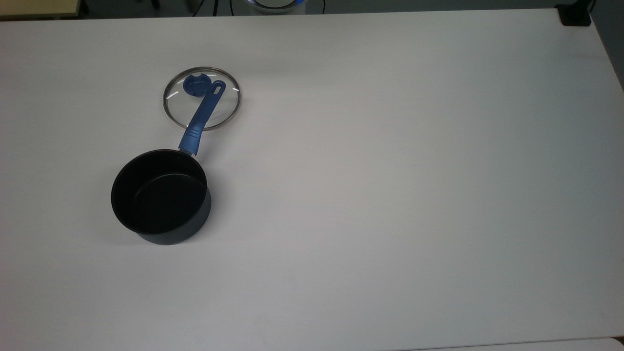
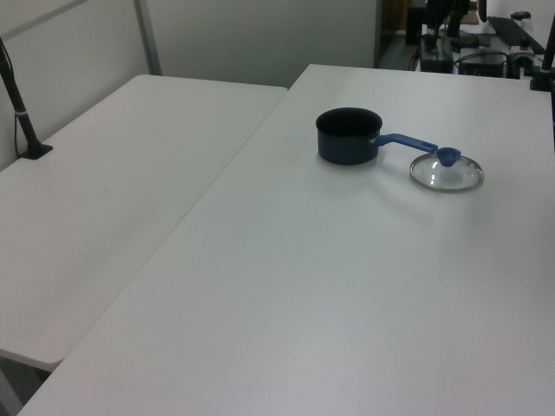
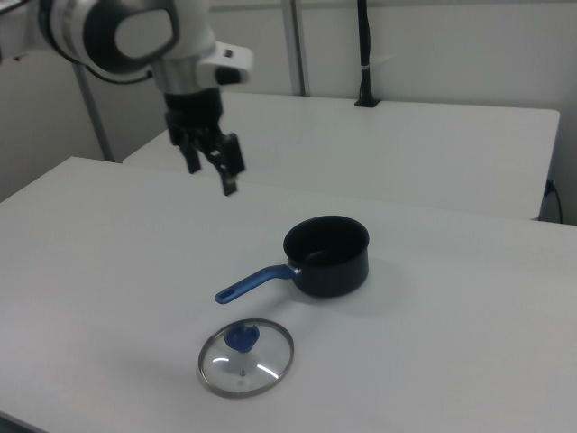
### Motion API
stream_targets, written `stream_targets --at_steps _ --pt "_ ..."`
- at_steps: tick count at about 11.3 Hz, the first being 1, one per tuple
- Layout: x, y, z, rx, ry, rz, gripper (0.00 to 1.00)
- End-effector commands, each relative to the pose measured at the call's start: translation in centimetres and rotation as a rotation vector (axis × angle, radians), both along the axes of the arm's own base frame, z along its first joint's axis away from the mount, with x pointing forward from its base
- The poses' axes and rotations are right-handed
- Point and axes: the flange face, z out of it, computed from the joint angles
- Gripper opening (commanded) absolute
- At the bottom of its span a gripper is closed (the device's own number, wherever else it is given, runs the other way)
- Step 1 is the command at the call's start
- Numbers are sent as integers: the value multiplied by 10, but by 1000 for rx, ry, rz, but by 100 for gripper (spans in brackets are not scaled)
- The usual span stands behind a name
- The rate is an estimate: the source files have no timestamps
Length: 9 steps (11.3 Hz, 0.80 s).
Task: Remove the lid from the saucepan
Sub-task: 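Open the gripper, release the lid, and withdraw the arm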
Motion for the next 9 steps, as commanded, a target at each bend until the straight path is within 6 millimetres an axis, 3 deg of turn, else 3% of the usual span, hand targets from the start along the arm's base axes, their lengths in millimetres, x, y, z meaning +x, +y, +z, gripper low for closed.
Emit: stream_targets --at_steps 1,2,4,9 --pt "9 59 7 -66 52 84 100" --pt "18 70 -1 -135 57 126 100" --pt "42 73 -25 -209 53 154 100" --pt "45 79 -18 -221 36 169 100"
